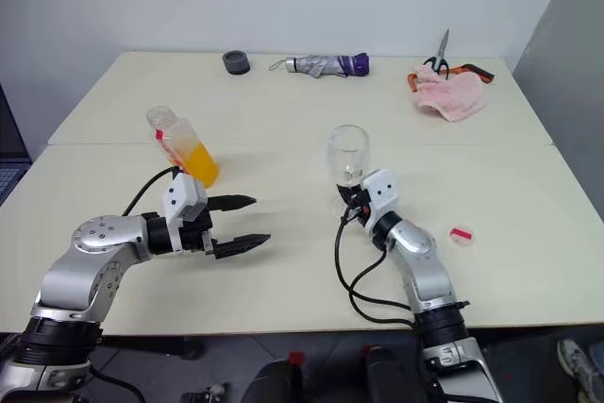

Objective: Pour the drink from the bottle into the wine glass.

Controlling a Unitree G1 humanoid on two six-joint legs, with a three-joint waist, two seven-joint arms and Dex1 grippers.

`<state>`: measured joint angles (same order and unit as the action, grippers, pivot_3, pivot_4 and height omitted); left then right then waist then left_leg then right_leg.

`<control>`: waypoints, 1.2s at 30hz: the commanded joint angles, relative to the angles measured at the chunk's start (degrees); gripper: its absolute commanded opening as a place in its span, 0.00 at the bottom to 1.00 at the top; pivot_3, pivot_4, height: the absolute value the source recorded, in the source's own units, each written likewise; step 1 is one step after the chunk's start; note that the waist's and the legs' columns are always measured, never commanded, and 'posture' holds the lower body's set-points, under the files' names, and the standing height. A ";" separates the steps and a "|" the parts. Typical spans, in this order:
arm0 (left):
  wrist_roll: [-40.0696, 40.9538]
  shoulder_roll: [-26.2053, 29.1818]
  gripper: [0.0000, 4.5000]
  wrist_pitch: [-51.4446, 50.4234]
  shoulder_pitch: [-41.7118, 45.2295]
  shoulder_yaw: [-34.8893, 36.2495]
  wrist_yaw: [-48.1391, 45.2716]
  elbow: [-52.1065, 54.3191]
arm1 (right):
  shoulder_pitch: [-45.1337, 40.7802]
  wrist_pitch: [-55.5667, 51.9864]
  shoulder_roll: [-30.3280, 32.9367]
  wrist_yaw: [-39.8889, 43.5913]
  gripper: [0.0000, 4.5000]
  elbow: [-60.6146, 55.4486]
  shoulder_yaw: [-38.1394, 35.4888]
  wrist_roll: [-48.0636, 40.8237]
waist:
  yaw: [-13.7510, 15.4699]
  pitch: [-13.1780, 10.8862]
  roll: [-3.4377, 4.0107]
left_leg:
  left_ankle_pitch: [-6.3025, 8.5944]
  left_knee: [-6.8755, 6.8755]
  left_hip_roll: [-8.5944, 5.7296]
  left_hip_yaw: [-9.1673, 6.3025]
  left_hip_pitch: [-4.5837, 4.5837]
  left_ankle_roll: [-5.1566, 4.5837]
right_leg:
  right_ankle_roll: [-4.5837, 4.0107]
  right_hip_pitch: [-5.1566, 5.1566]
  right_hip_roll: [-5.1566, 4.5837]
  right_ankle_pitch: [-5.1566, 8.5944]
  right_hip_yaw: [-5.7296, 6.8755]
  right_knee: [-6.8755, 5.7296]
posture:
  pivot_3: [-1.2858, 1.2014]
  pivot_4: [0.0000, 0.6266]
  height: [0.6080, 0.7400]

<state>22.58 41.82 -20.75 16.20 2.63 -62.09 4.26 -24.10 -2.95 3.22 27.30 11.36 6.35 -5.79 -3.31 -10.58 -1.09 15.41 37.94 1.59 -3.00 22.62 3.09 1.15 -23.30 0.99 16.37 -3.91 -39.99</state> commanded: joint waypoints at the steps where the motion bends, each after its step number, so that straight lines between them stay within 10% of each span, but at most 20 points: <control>1: 1.16 0.84 1.00 0.62 0.50 2.25 0.32 2.26 | -3.35 3.67 -1.28 0.32 0.06 0.14 1.00 -0.13 | 0.00 -0.01 0.01 | 0.00 0.00 0.00 -0.01 0.01 0.00 | 0.00 -0.01 0.00 0.00 0.00 0.00 | 0.52 0.24 1.00; 25: 6.21 -1.01 1.00 -1.46 0.48 8.16 7.53 7.91 | -16.77 10.34 -2.84 2.76 0.06 26.27 0.75 1.40 | -0.03 -0.01 0.01 | 0.00 0.01 0.05 -0.02 0.01 0.01 | -0.01 -0.03 -0.11 -0.01 -0.01 -0.04 | 0.52 0.24 1.00; 36: 6.54 -1.78 1.00 -1.58 2.39 7.77 8.95 8.68 | -13.62 7.85 -1.68 4.99 0.92 20.59 1.31 0.94 | 0.02 -0.01 0.01 | -0.01 0.01 0.05 -0.04 0.06 0.01 | -0.01 -0.02 -0.11 -0.01 0.01 -0.01 | 0.52 0.24 1.00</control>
<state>28.24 39.99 -23.20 17.64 9.30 -53.37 11.10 -37.88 5.04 1.35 31.55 35.10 7.98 -4.08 -3.30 -10.59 -1.08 15.41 37.95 1.64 -3.05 22.68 3.11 1.15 -23.33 0.88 16.36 -3.89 -40.01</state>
